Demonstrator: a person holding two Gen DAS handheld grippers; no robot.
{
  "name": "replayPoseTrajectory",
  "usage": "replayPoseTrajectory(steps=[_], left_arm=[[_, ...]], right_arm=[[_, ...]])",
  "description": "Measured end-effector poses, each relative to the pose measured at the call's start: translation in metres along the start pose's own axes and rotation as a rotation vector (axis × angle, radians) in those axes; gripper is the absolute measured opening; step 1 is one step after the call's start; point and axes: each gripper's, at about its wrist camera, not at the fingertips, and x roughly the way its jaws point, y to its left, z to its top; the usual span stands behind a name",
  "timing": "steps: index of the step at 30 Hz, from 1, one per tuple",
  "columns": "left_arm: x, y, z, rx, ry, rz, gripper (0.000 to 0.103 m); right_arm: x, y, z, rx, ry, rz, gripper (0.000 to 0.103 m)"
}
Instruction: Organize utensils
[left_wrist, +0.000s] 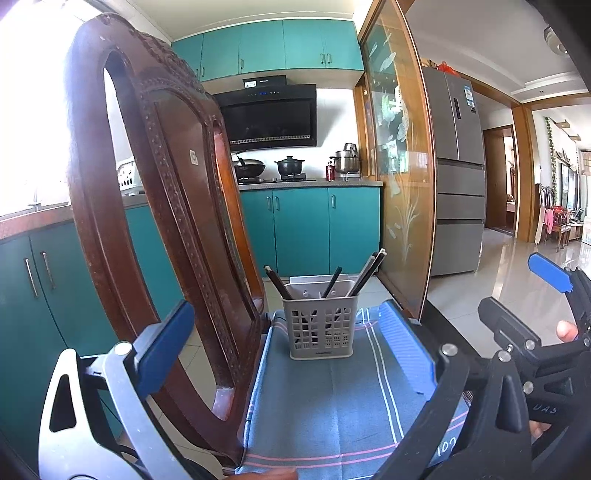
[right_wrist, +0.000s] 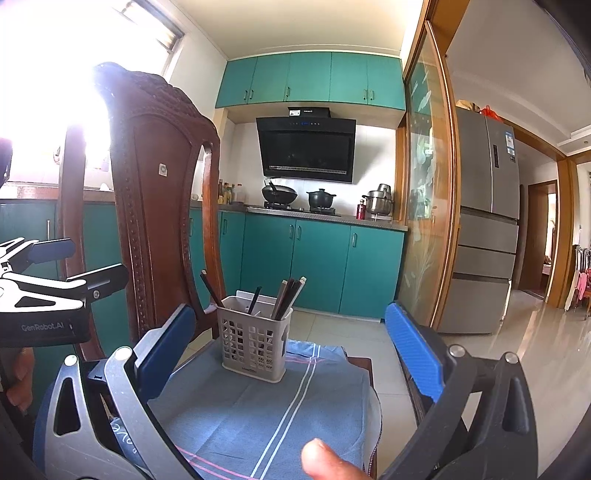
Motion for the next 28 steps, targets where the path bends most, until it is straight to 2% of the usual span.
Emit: replayPoseTrajectory(steps=[23, 26, 28], left_arm=[[0.011, -0.006, 0.0, 0.002, 0.03, -0.004, 0.099], [0.021, -0.005, -0.002, -0.008, 0.066, -0.005, 0.099], [0.032, -0.006, -0.005, -0.013, 0.118, 0.001, 0.099]], right_arm=[[0.013, -0.009, -0.009, 0.013, 0.025, -0.003, 0.1], [0.024, -0.015, -0.015, 0.048, 0.056, -0.011, 0.1], [0.047, -0.027, -0.028, 0.116, 0.138, -0.006, 0.1]])
